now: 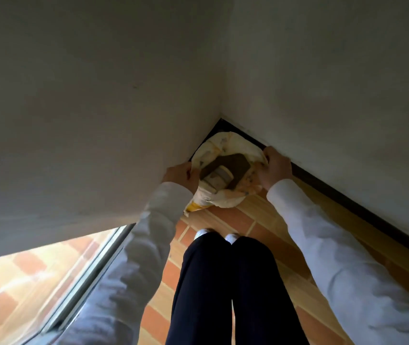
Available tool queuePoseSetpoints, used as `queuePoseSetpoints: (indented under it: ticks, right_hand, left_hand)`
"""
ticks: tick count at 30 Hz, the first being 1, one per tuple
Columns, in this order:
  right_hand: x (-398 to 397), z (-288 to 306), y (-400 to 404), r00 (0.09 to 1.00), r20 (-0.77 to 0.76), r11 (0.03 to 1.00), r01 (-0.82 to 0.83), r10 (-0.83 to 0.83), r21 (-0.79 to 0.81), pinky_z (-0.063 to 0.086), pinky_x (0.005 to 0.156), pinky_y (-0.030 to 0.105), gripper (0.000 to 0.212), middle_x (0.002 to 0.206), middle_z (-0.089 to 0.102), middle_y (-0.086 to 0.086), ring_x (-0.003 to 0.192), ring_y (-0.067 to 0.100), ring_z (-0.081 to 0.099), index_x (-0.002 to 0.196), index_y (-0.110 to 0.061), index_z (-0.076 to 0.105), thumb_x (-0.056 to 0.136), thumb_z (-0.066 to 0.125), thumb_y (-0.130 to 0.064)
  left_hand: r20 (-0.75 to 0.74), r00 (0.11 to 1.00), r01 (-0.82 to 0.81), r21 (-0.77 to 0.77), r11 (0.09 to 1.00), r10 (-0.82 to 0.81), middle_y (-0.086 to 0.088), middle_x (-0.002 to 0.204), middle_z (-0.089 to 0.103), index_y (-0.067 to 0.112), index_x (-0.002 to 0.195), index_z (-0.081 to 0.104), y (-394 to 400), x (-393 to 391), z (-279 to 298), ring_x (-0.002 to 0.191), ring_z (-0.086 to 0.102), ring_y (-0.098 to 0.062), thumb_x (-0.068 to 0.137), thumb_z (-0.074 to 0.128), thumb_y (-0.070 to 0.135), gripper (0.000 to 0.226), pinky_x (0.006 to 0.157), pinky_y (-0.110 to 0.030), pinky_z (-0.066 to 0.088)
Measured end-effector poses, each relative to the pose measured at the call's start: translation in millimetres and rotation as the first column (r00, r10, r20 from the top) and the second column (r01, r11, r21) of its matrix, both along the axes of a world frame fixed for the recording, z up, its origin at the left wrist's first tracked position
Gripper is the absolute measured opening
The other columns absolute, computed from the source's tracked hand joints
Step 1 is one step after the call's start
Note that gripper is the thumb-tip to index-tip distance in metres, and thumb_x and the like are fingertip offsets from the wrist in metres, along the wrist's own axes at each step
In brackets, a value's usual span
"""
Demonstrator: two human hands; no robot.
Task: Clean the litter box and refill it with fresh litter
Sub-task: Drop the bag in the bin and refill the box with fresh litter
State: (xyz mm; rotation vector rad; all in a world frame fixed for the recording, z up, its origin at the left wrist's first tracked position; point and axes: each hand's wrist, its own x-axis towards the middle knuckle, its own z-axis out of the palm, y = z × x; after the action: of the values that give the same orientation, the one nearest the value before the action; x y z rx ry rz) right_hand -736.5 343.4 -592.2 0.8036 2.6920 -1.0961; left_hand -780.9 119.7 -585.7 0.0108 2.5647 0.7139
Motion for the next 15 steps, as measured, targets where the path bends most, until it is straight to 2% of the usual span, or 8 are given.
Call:
queuePoseSetpoints:
  ticks: [1, 5, 10, 12, 15]
  right_hand:
    - [10, 27, -5, 1.000, 0.001, 1.000, -0.006, 0.006, -0.002, 0.032, 0.055, 0.023, 0.013, 0.067, 0.049, 0.005, 0.066, 0.020, 0.049, 0.078, -0.007, 0.047, 0.084, 0.058, -0.005]
    - [47, 138, -24, 0.999, 0.045, 0.999, -0.008, 0.009, -0.032, 0.037, 0.065, 0.026, 0.016, 0.078, 0.053, 0.005, 0.072, 0.020, 0.051, 0.082, -0.011, 0.048, 0.086, 0.064, -0.011]
    - [92, 258, -38, 0.999, 0.046, 0.998, 0.015, -0.012, -0.054, 0.038, 0.068, 0.025, 0.016, 0.081, 0.054, 0.005, 0.072, 0.020, 0.052, 0.084, -0.012, 0.049, 0.085, 0.065, -0.009]
    - [111, 291, -41, 0.996, 0.076, 0.997, 0.046, -0.042, -0.054, 0.040, 0.069, 0.025, 0.013, 0.085, 0.056, 0.008, 0.075, 0.022, 0.054, 0.089, -0.010, 0.052, 0.085, 0.065, -0.011]
    - [141, 328, -45, 0.989, 0.104, 0.991, 0.112, -0.105, -0.069, 0.043, 0.072, 0.027, 0.017, 0.092, 0.058, 0.009, 0.081, 0.024, 0.057, 0.101, -0.008, 0.055, 0.087, 0.063, -0.014]
  left_hand:
    - [0.015, 1.000, -0.017, 0.000, 1.000, 0.017, -0.011, 0.068, 0.056, 0.014, 0.065, 0.049, -3, 9, 29, 0.067, 0.053, -0.032, 0.092, 0.046, 0.040, 0.037, 0.061, -0.026, 0.036]
    - [0.042, 0.997, -0.067, -0.035, 0.997, 0.068, -0.009, 0.060, 0.043, 0.015, 0.055, 0.035, -18, 42, 143, 0.063, 0.044, -0.032, 0.091, 0.046, 0.036, 0.043, 0.058, -0.027, 0.034]
    - [0.028, 0.999, -0.025, -0.043, 0.999, 0.026, -0.012, 0.065, 0.046, 0.015, 0.055, 0.033, -30, 77, 260, 0.068, 0.048, -0.034, 0.091, 0.049, 0.032, 0.043, 0.059, -0.027, 0.034]
    - [0.015, 1.000, 0.024, -0.036, 0.999, -0.024, -0.017, 0.069, 0.049, 0.015, 0.060, 0.038, -31, 89, 295, 0.075, 0.054, -0.039, 0.092, 0.049, 0.029, 0.037, 0.061, -0.029, 0.034]
    - [-0.013, 0.994, 0.108, -0.040, 0.993, -0.108, -0.016, 0.072, 0.053, 0.011, 0.070, 0.055, -34, 106, 334, 0.077, 0.055, -0.039, 0.092, 0.049, 0.030, 0.030, 0.062, -0.029, 0.035]
